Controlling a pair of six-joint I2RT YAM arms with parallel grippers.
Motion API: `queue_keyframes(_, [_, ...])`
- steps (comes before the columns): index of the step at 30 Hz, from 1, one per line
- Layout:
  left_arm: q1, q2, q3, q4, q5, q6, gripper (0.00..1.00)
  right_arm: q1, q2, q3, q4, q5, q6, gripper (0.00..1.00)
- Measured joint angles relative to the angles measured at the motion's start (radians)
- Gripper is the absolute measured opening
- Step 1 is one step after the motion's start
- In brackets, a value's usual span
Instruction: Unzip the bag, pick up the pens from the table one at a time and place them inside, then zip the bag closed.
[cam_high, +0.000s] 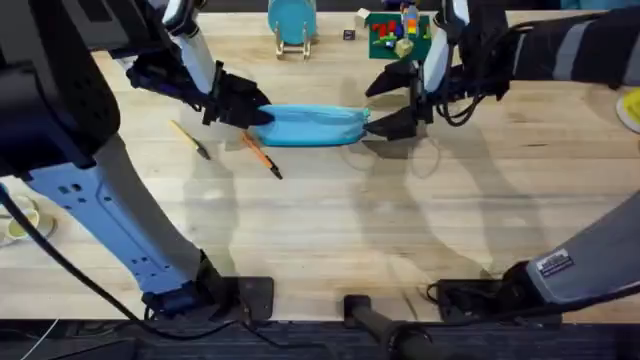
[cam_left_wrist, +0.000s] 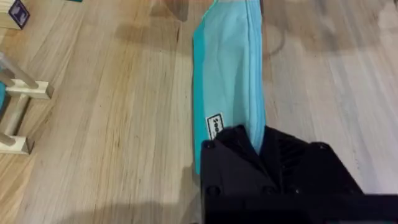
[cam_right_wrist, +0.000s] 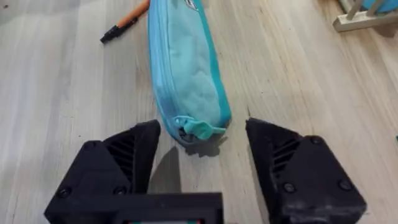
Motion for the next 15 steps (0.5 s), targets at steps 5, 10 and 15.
queue_keyframes(5, [0.000, 0.000, 0.000, 0.000, 0.000, 0.000, 0.041, 0.016, 0.000, 0.000, -0.004, 0.000, 0.000, 0.833])
queue_keyframes(10, [0.000, 0.000, 0.000, 0.000, 0.000, 0.000, 0.041, 0.022, 0.000, 0.000, -0.004, 0.000, 0.000, 0.829])
queue_keyframes(15, [0.000, 0.000, 0.000, 0.000, 0.000, 0.000, 0.041, 0.022, 0.022, 0.002, -0.001, 0.000, 0.000, 0.817])
